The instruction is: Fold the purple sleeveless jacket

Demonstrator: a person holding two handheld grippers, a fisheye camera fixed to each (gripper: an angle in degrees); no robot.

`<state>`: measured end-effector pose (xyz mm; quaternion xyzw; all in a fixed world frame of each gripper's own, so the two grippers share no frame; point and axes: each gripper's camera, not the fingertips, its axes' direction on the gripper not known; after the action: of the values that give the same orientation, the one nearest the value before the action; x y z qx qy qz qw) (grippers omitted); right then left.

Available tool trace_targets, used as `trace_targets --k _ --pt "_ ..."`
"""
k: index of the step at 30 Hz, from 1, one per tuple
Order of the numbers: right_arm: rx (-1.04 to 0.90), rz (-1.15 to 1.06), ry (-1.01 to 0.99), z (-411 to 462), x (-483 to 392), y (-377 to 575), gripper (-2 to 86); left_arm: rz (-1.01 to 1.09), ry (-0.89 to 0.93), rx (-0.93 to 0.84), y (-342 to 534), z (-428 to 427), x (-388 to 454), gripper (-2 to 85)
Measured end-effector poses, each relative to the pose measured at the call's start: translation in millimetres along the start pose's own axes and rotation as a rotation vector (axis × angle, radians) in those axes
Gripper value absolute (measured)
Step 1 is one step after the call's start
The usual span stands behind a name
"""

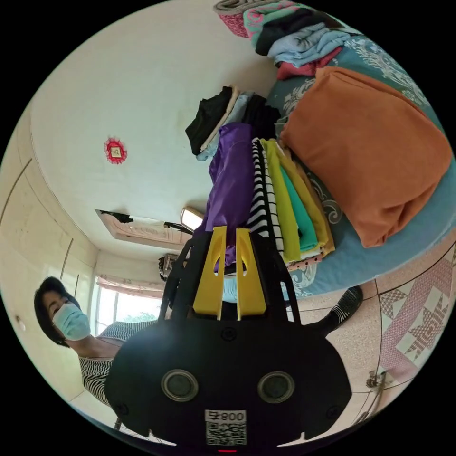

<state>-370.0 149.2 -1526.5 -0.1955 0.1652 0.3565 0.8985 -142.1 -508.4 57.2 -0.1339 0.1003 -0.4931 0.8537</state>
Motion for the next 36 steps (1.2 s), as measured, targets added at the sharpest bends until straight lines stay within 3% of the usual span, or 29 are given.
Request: trace_targets --k 5,9,12,17,21,24,26,30,32,36 --pt "0.160 -0.003 0.037 -38 -1 29 0.4 -0.043 -0.014 -0.012 -16 48 -8 2.9" --pt "0.247 -0.157 0.103 -42 -56 55 0.1 -0.047 -0.025 -0.025 -29 74 -10 3.0" --pt "0.192 -0.313 0.250 -1 -108 68 0.0 -0.047 0.001 -0.009 -36 89 -9 3.2" --pt "-0.008 -0.405 0.795 106 -128 80 0.0 -0.038 0.016 -0.021 -37 103 7 2.2" --pt "0.012 -0.391 0.767 110 -118 95 0.0 0.085 -0.003 -0.041 -44 104 38 1.0" --pt "0.063 -0.401 0.714 99 -125 114 0.0 0.276 -0.142 -0.047 -63 110 77 0.5" --pt "0.138 -0.468 0.782 96 -143 140 0.0 0.383 -0.211 -0.018 -81 122 99 0.4" --pt "0.127 -0.514 0.873 119 -140 165 0.1 0.416 -0.378 -0.091 -104 162 99 0.2" --pt "0.018 -0.470 0.936 149 -112 167 0.2 0.401 -0.478 -0.246 -111 201 83 0.2" --pt "0.053 -0.485 0.948 159 -100 185 0.2 0.391 -0.432 -0.219 -112 210 83 0.2"
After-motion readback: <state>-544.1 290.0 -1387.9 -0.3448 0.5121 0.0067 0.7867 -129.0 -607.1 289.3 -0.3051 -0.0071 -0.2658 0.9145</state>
